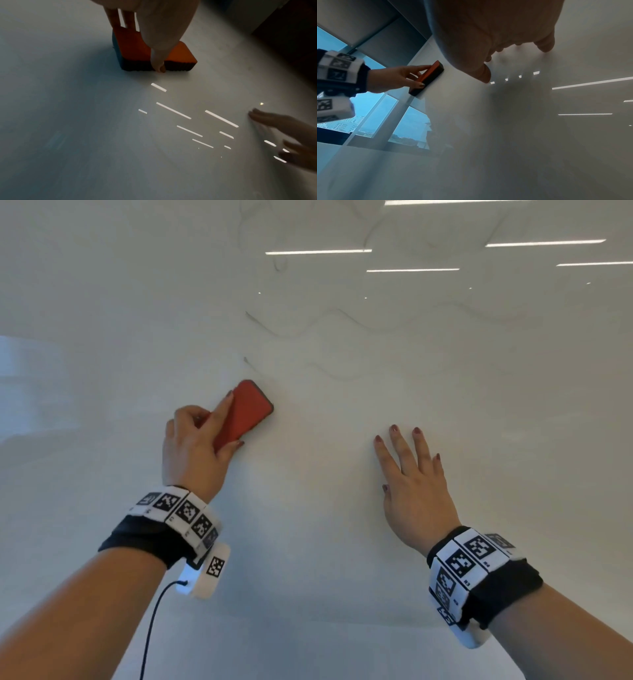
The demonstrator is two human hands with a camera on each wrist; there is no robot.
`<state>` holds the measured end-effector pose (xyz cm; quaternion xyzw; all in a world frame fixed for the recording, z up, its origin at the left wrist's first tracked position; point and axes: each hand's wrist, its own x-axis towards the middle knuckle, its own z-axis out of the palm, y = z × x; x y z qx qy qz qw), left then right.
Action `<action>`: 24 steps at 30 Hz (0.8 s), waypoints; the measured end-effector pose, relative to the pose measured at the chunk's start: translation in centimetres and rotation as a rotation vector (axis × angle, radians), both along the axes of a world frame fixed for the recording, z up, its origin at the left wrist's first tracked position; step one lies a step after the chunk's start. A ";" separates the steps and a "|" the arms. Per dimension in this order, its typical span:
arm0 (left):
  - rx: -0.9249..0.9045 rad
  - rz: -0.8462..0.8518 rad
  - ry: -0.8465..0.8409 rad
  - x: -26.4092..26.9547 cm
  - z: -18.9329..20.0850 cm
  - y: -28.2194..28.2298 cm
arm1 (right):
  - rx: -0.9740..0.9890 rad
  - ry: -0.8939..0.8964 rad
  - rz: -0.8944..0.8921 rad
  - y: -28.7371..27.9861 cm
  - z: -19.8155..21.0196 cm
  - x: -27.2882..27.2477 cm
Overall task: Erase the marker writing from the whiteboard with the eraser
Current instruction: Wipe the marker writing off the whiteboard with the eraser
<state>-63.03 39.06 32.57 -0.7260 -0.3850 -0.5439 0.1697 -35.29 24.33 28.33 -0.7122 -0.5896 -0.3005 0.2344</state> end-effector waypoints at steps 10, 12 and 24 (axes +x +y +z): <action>0.072 -0.063 0.245 1.7 -6.0 -0.6 | 0.020 -0.021 -0.003 0.4 -0.6 0.4; 0.053 -0.092 0.316 1.9 -8.9 -0.9 | 0.027 -0.027 -0.004 0.5 -0.6 0.4; 0.109 -0.095 0.440 2.2 -9.4 -1.3 | 0.103 -0.066 -0.014 0.9 -1.1 0.6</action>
